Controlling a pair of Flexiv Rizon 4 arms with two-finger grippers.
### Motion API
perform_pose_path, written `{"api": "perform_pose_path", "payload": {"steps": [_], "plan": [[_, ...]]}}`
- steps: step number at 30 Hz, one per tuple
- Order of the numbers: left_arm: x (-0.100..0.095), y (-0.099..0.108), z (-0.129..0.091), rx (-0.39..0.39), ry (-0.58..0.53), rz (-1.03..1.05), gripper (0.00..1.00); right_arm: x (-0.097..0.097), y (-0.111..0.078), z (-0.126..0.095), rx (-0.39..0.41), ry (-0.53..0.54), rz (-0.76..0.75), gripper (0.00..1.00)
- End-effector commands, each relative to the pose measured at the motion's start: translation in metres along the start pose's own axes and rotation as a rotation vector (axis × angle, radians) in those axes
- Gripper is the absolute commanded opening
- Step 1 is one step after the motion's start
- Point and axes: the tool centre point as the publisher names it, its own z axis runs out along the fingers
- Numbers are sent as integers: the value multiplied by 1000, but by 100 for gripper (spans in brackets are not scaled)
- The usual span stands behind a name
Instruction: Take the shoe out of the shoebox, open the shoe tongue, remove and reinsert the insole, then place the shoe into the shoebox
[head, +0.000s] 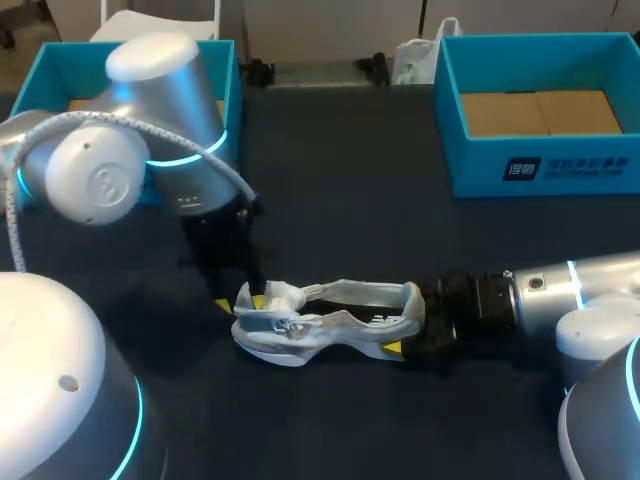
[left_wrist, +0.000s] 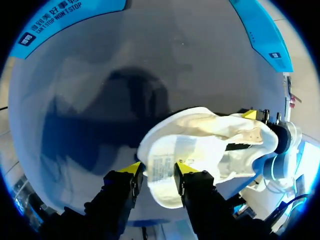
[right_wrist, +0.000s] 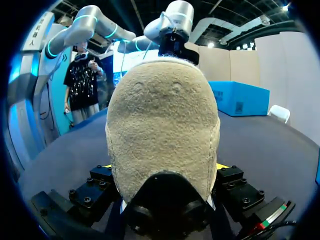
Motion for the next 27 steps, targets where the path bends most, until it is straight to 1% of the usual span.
{"api": "perform_pose_path", "payload": {"steps": [1,4,8,11,16,23,27], "plan": [[-11,0,-5,9,33,9,45,0,0,2,7,0,1,0],[-13,1,-15,21,27,32,44,0,0,2,7,0,1,0],[-8,2,-35,31,33,82,42,0,0,2,7,0,1,0],[0,1,-50,57,16,127,44,0,0,2,7,0,1,0],[22,-1,-80,95,-24,243,44,0,0,2,7,0,1,0],[47,1,-118,65,-72,444,45,0,0,2,7,0,1,0],[58,2,-132,0,-72,644,43,0,0,2,7,0,1,0]]}}
